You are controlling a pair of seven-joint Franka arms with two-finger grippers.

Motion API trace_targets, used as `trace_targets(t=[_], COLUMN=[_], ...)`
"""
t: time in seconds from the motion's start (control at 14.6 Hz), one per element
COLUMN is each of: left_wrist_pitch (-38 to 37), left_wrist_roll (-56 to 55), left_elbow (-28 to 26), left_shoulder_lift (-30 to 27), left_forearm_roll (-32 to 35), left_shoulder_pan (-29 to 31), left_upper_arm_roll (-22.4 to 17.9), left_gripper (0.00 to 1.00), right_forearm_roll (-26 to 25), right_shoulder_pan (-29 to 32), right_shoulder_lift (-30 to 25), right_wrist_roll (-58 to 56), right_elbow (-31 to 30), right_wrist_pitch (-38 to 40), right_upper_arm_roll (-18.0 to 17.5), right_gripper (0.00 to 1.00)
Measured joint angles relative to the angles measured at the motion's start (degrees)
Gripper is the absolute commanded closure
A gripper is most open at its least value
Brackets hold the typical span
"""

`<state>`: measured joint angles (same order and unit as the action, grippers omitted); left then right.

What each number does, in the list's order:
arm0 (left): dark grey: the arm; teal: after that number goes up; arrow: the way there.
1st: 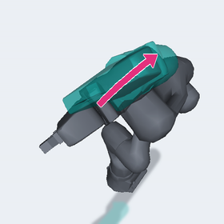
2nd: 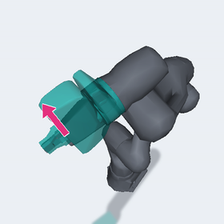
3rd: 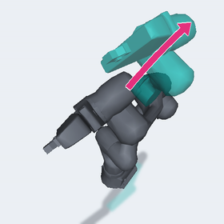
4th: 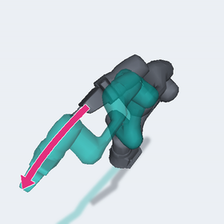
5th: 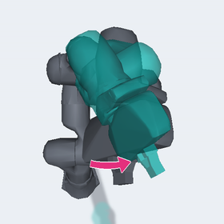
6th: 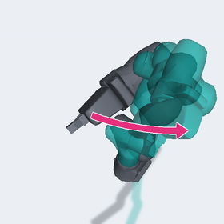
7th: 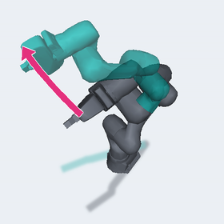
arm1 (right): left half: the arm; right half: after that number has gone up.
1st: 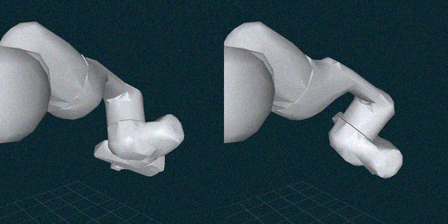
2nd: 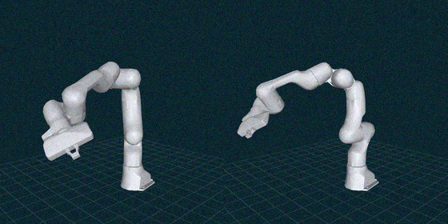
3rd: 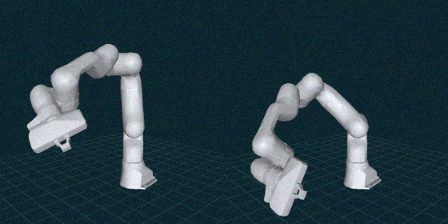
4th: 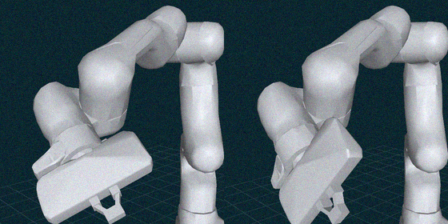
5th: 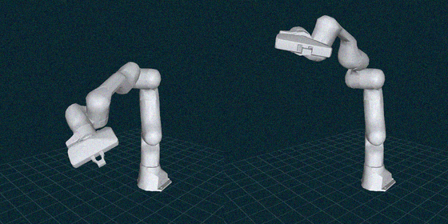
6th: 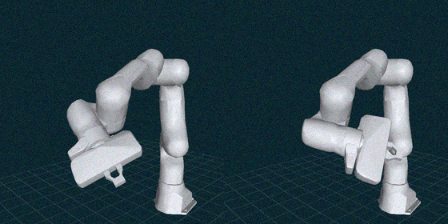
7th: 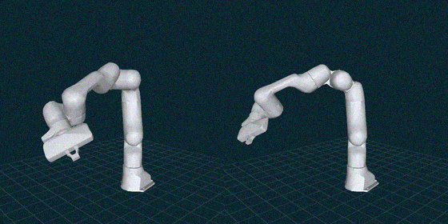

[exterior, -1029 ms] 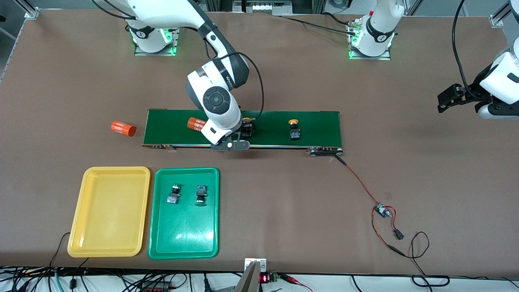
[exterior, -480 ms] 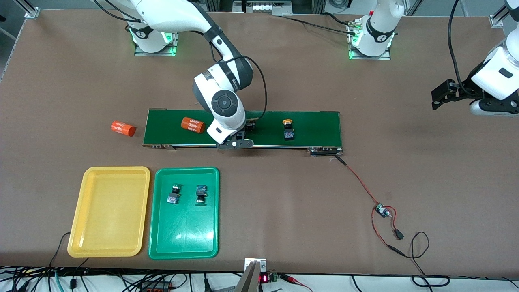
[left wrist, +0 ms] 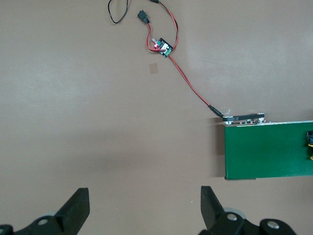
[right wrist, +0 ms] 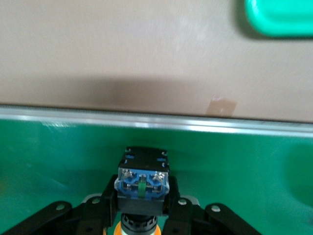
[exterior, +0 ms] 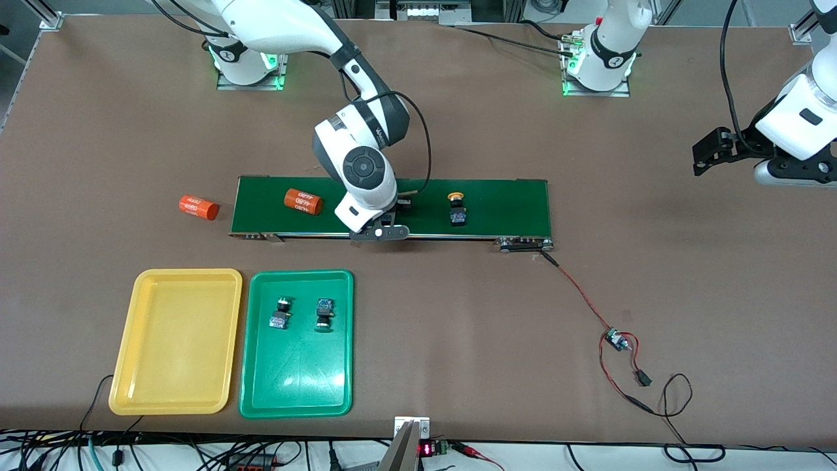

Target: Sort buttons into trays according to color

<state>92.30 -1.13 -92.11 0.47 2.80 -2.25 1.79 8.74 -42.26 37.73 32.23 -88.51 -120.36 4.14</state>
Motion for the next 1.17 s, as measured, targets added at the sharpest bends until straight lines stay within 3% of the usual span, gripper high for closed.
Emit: trace_targets(t=[0.48,0.82,1.17], left_wrist_pitch=[-0.05,-0.05,-0.51], left_wrist_roll=[0.00,0.00,0.00], left_elbow=[0.12,0.73,1.00], left_shoulder_lift=[0.01,0.01,0.04], left_forearm_roll=[0.00,0.00,0.00], left_shoulder_pan=[-0.04,-0.12,-0.12], left_upper_arm_roll=[0.26,0.84,1.20], left_gripper=[0.00,0.00,0.00], right_forearm_roll=[-0.33,-11.04,-11.56], right_shoulder_pan=[15.67,24.55,30.56], right_shoulder_lift=[-0.77,-0.32,3.60], right_wrist_roll=[0.42,-3.16,-14.39], right_elbow=[7.34,7.38,7.33], right_wrist_pitch=[2.77,3.21,2.26], right_upper_arm_roll=[1.49,3.05,3.27], right_gripper=[1.00,1.00,1.00])
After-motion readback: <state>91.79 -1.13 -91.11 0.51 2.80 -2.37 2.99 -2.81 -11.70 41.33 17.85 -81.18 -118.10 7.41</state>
